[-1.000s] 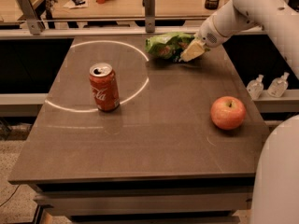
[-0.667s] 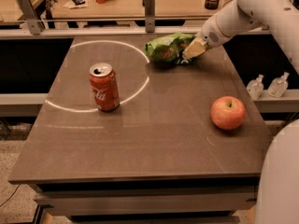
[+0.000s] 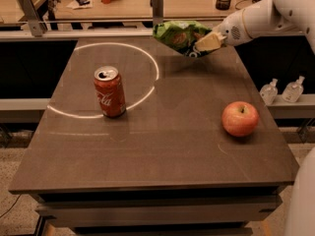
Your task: Pick green rice chip bag
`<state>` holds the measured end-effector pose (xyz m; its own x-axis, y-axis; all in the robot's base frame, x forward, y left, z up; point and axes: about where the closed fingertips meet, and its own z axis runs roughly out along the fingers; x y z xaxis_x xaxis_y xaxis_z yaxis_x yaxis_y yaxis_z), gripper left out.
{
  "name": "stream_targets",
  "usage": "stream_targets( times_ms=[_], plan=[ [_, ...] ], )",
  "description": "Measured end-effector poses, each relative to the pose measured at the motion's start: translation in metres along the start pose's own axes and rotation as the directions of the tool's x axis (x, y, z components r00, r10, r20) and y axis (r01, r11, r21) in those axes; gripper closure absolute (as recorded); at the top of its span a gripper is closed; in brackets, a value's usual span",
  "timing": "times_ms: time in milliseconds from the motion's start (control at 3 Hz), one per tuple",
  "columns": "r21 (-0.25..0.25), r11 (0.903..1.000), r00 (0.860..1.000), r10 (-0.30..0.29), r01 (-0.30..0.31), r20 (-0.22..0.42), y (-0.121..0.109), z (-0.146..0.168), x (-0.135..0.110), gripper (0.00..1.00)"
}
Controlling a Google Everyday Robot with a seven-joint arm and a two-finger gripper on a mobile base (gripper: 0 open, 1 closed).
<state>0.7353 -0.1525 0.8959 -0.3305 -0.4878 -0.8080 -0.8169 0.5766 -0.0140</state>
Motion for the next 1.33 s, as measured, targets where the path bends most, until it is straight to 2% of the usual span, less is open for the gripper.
stream_targets(
  times_ms=[333, 667, 1000, 1333],
  plan=[
    [-0.057, 0.9983, 0.994, 0.020, -0.015, 0.103, 0.006, -0.011, -0.018, 1.00],
    [-0.093, 0.9955, 0.983, -0.003, 0.020, 0.181, 0.010, -0.023, -0.035, 1.00],
    [-0.106, 0.9926, 0.952, -0.023, 0.058, 0.304, 0.007, -0.032, -0.044, 1.00],
    [-0.115, 0.9908, 0.950, -0.032, 0.070, 0.310, 0.011, -0.028, -0.048, 1.00]
  ],
)
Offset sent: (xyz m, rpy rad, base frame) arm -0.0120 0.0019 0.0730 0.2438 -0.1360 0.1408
